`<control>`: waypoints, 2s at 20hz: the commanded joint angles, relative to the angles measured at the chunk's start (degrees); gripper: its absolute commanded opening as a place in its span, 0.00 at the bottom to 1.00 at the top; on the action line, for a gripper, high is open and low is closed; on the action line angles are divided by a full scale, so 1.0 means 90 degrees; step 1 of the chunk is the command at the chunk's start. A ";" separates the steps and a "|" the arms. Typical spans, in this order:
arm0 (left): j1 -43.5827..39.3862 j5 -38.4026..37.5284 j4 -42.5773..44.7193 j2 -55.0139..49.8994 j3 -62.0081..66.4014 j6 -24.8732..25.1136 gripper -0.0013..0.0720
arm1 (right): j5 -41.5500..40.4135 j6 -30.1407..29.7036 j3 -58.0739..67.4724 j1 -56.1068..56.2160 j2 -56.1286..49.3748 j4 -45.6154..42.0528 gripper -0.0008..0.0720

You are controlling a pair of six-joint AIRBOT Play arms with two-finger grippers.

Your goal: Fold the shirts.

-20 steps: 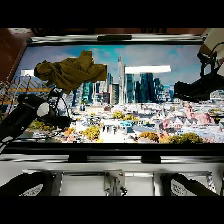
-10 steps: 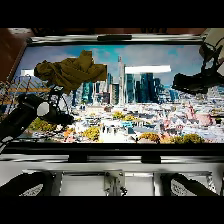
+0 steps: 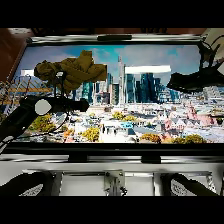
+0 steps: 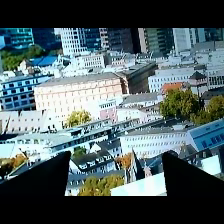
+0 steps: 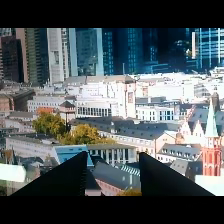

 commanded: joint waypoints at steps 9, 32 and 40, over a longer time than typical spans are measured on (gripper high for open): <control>0.0189 -0.2518 0.2693 -0.2863 0.3759 0.0495 1.00 | 0.0185 -0.0282 -0.0002 0.0002 -0.0005 0.0214 0.63; 0.1775 -0.2205 0.1457 -0.5986 0.6477 -0.1770 0.10 | 0.0158 -0.0170 -0.0002 0.0002 -0.0005 0.0274 0.63; 0.1758 0.1277 0.1435 -0.4354 0.6994 -0.1770 0.09 | 0.0920 -0.0160 -0.0002 0.0002 -0.0005 0.0782 0.59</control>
